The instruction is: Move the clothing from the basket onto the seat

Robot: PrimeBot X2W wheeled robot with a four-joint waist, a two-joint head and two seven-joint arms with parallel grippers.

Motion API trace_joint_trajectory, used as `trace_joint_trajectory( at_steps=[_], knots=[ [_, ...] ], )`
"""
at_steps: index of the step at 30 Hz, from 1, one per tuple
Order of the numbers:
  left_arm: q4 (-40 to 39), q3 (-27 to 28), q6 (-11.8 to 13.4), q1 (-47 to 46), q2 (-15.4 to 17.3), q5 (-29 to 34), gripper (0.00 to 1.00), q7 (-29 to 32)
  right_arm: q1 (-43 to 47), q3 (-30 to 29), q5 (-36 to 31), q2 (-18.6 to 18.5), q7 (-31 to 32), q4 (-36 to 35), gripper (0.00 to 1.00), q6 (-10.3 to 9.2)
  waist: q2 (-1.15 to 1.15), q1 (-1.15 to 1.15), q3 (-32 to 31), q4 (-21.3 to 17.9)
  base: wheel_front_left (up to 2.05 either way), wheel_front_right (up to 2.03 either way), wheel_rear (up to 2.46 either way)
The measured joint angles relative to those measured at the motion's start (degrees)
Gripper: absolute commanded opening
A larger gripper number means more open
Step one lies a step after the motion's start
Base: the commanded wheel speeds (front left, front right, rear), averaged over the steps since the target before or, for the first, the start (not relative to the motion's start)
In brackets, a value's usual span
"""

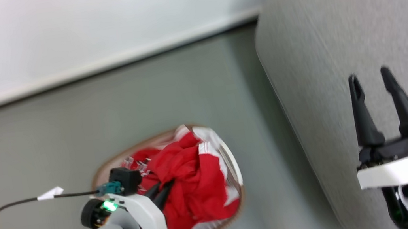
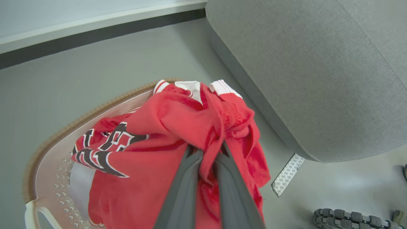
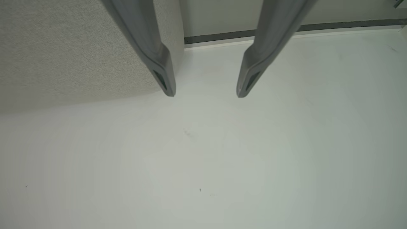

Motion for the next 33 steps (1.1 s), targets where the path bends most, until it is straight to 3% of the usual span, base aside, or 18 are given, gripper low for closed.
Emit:
trace_joint_trajectory(
  at_steps=[6, 15, 21, 33],
  knots=[
    [-2.1, 2.8, 0.4, 2.1, -1.1, 0.3, 0.00, -1.0, 3.9, 0.8, 0.1, -0.1, 0.0, 2.9, 1.00, 0.00, 0.00, -0.01, -8.9, 2.7, 0.00, 0.00, 0.00],
    [-14.3, 13.9, 3.0, 5.5, -0.9, 3.8, 0.00, -1.2, 8.3, 2.8, 3.4, -0.6, 0.0, 4.6, 1.00, 0.00, 0.00, -0.02, -19.0, 6.3, 0.00, 0.00, 0.00],
    [-22.7, 18.0, 4.6, 5.6, 0.3, 4.1, 0.00, -1.2, 9.4, 3.2, 4.2, -0.8, 0.0, 4.7, 1.00, 0.00, 0.00, -0.01, -21.8, 7.7, 0.00, 0.00, 0.00],
    [-32.1, 19.8, 8.6, 4.1, 2.5, 3.8, 0.00, 1.2, 10.4, 4.9, 4.3, -1.1, 0.0, 4.2, 1.00, 0.00, 0.00, 0.01, -23.0, 7.9, 0.00, 0.00, 0.00]
  ],
)
